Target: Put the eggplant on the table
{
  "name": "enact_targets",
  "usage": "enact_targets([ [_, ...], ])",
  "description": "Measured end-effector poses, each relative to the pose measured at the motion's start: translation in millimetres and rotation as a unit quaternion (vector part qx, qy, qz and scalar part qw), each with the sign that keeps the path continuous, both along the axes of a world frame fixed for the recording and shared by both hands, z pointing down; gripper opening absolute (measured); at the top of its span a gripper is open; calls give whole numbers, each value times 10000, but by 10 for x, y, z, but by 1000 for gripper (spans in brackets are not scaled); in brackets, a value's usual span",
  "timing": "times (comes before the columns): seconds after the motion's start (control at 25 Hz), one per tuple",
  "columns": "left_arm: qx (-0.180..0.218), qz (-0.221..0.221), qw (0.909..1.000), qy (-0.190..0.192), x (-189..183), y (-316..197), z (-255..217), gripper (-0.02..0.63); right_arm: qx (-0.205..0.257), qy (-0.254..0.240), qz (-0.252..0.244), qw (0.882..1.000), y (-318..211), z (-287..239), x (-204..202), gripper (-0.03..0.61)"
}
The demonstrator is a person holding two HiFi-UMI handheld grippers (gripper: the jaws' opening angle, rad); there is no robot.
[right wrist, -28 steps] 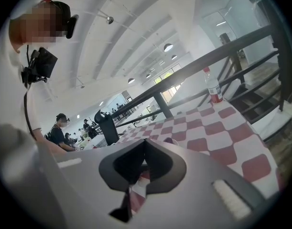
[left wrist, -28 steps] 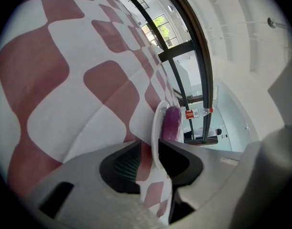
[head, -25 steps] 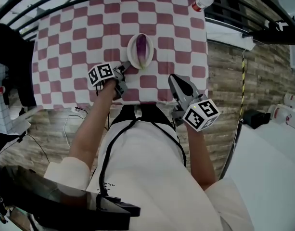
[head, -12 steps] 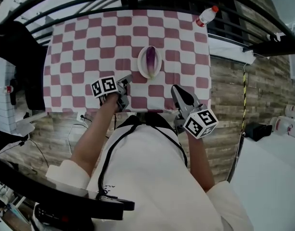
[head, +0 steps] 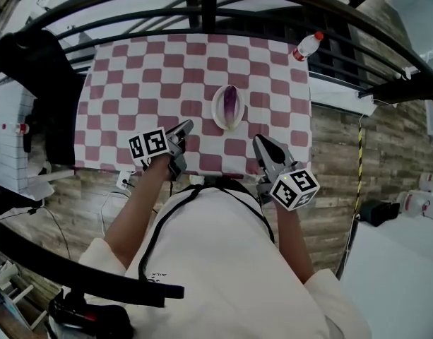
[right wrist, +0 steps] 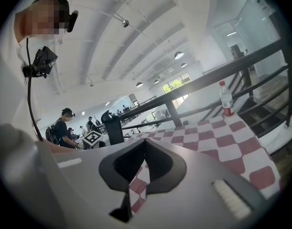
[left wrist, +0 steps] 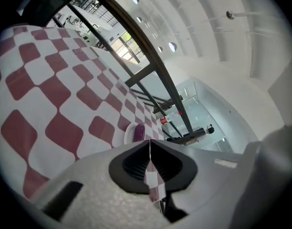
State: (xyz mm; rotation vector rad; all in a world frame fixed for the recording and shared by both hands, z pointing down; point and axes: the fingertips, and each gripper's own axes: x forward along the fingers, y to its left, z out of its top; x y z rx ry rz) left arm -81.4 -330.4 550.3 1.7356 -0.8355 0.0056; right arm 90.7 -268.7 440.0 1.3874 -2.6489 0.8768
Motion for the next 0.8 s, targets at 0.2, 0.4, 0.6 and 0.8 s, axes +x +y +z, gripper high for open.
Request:
enact_targets([
  [0.2, 333, -97, 9994, -94, -148, 88, -287, 6, 108, -15, -65, 9999, 21, -143, -3, 9],
  [0.4, 579, -243, 9980, -21, -263, 165, -553, 6, 226, 4, -128, 9997, 21, -234, -10, 8],
  [0.6, 777, -170, 9968, -12, -284, 265, -748, 6, 274, 42, -170, 9995, 48, -271, -34, 8],
  [0.8, 943, -117, 9954, 87, -261, 311, -877, 6, 303, 86, -144, 9994, 56, -288, -8, 8],
])
